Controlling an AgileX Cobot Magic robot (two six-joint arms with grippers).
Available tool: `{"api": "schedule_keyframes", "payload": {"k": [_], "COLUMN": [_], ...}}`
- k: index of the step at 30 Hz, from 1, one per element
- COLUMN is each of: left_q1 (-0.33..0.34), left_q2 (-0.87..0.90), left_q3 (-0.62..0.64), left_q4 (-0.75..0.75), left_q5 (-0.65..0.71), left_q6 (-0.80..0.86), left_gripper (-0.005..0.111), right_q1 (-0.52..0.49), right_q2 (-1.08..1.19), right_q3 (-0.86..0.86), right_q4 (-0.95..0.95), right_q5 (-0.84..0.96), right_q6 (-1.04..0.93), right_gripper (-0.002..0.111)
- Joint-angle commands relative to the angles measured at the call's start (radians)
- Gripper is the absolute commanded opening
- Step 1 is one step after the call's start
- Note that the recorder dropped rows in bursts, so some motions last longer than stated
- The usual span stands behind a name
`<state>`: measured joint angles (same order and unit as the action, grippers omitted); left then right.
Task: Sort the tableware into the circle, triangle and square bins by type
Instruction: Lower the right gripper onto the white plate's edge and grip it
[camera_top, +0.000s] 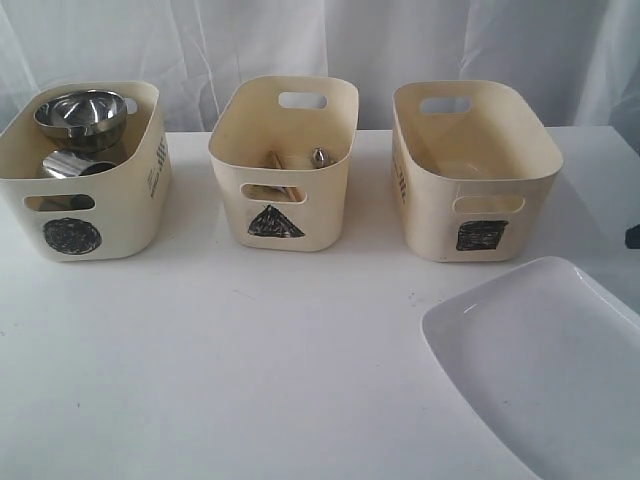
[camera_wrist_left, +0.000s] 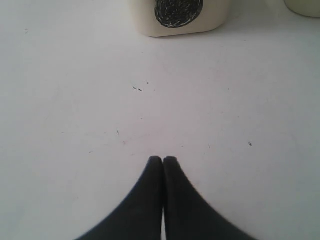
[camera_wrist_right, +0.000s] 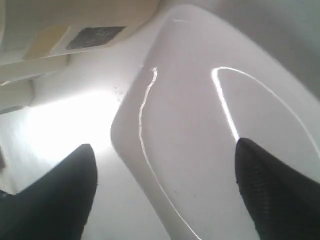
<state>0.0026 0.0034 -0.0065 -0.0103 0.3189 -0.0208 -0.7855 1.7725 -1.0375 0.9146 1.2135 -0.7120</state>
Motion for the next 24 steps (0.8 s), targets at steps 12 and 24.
{"api": "schedule_keyframes", "payload": {"k": [12, 24], "left_q1": [-0.005, -0.005], "left_q2": [-0.003, -0.003], "left_q3": [0.007, 0.007], "left_q4": [-0.004, -0.004], "left_q5": [0.011, 0.011], "left_q6": [-0.001, -0.001], "left_gripper": [0.0, 0.0], "right_q1": [-0.298, -0.311], "right_q2": [-0.014, -0.013], "right_q3": [0.158, 0.28], "right_q4": [-0.015, -0.171], "right_q5": [-0.101, -0.25], "right_q6": [-0.184, -0.039], "right_gripper": [0.072, 0.072]}}
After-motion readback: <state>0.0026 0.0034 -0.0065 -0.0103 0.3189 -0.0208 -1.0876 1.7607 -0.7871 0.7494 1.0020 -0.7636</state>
